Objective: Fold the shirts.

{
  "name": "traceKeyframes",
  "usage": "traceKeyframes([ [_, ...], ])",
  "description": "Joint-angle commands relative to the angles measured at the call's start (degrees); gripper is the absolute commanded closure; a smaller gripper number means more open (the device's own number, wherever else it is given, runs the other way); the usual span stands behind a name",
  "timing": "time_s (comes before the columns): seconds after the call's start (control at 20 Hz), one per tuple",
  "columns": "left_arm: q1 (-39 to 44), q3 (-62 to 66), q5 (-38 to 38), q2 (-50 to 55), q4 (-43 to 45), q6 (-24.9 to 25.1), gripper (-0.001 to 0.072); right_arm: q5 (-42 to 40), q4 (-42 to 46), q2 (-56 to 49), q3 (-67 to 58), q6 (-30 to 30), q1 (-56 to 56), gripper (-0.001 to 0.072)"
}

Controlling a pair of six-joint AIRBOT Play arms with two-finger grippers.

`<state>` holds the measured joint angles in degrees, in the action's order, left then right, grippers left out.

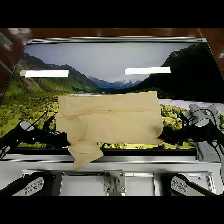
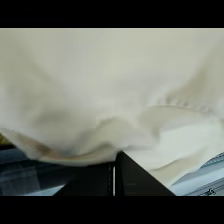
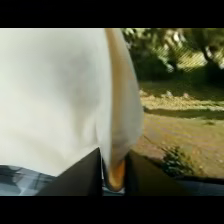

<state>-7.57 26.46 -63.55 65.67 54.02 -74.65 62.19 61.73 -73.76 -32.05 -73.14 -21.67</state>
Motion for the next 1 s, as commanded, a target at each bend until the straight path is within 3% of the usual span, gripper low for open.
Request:
traceKeyframes([
  [0.0, 0.0, 2.6, -0.1, -0.1, -0.1, 0.5, 0.0664, 3.9, -0.2, -0.4, -0.9, 0.9, 2.2, 0.0648],
  [0.2, -0.1, 9.6, 0.1, -4.5, 0.0, 3.7, 0.0665, 8.2, -1.2, 1.7, -8.3, 4.9, 2.2, 0.0652],
  [0.35, -3.3, 17.1, -0.2, -6.4, 0.1, 3.0, 0.0665, 3.5, -2.9, 4.2, -15.2, 1.1, 3.0, 0.0653],
  [0.5, -6.7, 22.8, -0.1, -4.7, -2.1, 2.2, 0.0665, -2.5, -2.6, 3.1, -20.4, 0.9, 7.4, 0.0653],
  [0.7, -6.2, 32.2, -0.2, 4.2, -6.6, 2.2, 0.0664, -12.7, 1.0, -3.2, -27.7, -3.8, 14.1, 0.0653],
  [0.95, -4.9, 45.4, -3.7, 19.4, -7.4, 2.0, 0.0664, -17.4, 3.3, -14.7, -35.1, -7.0, 15.8, 0.0653],
])
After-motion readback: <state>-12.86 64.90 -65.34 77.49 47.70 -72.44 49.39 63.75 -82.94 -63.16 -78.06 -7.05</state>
